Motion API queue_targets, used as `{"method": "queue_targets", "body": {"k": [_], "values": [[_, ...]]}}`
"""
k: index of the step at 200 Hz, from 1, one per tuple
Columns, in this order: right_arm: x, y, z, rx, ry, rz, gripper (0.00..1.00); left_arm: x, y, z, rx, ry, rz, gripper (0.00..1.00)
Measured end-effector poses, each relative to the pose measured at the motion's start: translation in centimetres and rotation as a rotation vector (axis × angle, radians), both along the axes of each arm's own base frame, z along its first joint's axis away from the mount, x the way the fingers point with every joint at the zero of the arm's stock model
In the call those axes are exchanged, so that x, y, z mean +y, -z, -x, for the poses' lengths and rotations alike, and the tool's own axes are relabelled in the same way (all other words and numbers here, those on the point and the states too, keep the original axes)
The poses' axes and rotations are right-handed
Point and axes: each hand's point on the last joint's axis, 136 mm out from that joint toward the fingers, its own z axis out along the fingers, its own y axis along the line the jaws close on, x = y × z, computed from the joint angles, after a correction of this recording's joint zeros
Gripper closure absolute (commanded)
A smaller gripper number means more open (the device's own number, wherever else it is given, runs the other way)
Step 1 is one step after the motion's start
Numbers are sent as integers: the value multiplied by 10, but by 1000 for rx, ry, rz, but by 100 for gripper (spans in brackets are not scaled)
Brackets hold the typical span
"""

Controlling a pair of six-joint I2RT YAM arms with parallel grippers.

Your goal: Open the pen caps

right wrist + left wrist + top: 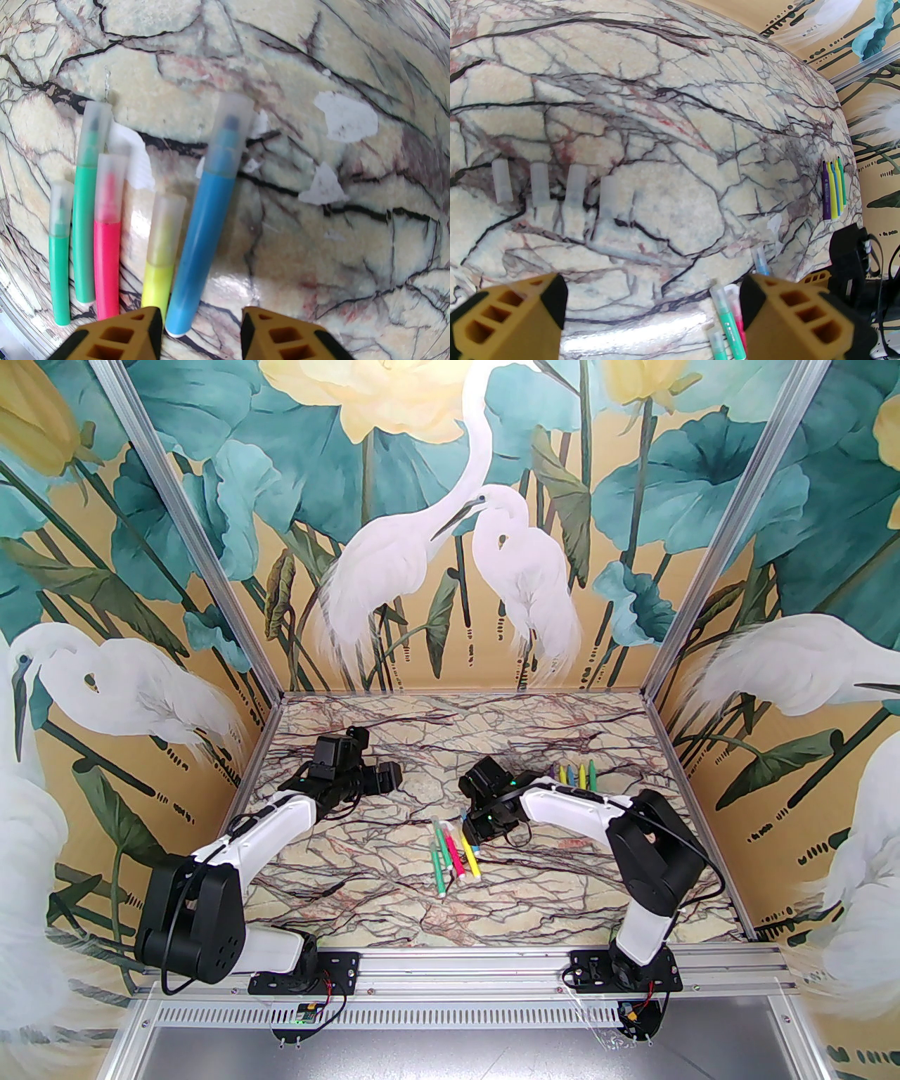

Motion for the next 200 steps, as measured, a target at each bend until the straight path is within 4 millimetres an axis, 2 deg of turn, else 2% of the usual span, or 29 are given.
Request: {"method": "queue_targets", "body": {"k": [89,200], "values": [[6,17,-3,32,4,39,60,0,-1,0,-12,0,2,14],[-5,27,-15,14,31,203,66,0,-3,-1,-31,-1,6,14]]}}
